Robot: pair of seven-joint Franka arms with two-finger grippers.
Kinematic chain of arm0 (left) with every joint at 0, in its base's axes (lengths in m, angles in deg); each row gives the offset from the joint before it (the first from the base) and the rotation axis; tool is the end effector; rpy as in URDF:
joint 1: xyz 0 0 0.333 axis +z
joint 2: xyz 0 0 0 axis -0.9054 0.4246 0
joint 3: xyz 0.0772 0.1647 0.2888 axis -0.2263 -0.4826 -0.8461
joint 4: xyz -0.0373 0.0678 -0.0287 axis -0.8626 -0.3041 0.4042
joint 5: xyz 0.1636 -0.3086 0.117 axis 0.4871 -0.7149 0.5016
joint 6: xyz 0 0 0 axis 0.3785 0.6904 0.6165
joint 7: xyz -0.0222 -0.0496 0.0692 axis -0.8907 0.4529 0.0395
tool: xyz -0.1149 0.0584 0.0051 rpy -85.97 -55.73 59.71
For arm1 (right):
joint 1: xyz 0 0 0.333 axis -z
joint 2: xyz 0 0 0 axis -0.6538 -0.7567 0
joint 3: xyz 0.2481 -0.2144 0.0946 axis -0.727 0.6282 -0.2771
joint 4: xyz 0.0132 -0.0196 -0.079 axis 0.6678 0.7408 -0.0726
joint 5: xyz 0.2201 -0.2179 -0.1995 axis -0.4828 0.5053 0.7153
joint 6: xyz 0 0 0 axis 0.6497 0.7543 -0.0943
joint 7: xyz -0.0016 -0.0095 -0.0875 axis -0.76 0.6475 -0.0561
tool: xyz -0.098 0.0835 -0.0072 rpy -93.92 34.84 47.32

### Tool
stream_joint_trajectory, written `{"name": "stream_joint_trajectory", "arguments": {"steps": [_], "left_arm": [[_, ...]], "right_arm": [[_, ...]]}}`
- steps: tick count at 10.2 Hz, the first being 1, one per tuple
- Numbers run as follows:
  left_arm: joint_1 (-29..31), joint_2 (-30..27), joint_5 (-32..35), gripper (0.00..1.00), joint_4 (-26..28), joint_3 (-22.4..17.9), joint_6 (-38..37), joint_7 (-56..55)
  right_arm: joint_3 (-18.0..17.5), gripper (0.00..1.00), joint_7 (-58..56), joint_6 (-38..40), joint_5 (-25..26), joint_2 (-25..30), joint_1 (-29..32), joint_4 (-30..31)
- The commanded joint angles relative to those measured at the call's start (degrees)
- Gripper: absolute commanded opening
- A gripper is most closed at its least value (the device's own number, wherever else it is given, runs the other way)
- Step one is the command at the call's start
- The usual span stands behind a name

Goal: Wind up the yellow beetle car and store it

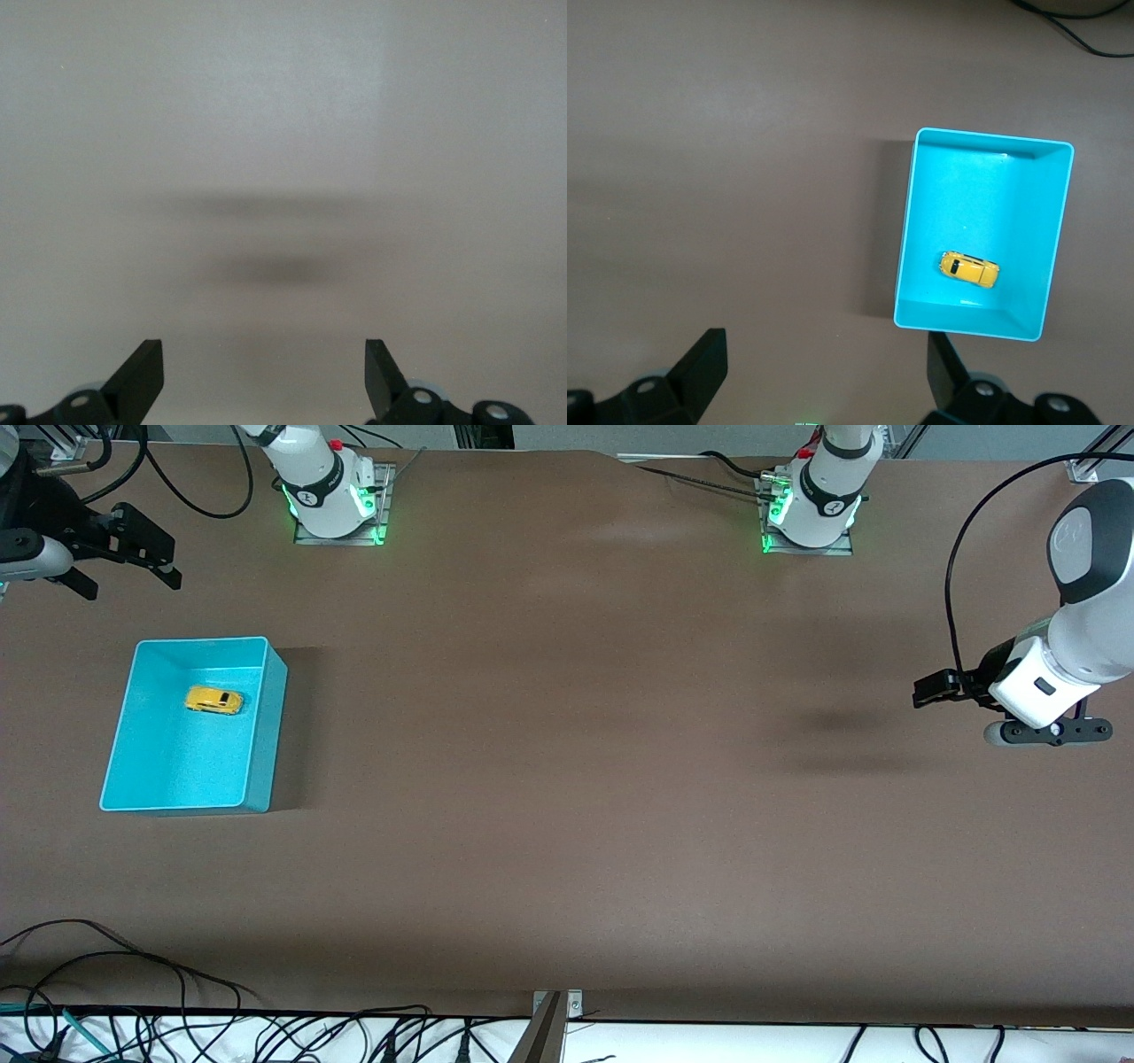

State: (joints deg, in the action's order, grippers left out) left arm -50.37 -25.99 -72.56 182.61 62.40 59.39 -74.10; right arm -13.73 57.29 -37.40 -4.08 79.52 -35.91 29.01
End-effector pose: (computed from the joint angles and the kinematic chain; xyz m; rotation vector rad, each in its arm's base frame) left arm 0.5534 0.0195 0.4812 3.1219 0.0817 -0.2115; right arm 0.4887 0.0487 0.6643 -3.1101 -0.2129 -0.0305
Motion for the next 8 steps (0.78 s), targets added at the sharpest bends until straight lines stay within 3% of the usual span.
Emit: {"name": "stream_joint_trajectory", "arguments": {"steps": [1, 8], "left_arm": [[0.35, -0.59, -1.89, 1.00, -0.44, 0.01, -2.17, 1.89], [0.44, -0.59, -1.89, 1.00, -0.36, 0.01, -2.79, 2.06]], "right_arm": [[1.05, 1.00, 0.94, 1.75, 1.06, -2.80, -0.35, -2.63], [1.05, 1.00, 0.94, 1.83, 1.06, -5.61, -0.44, -2.37]]}}
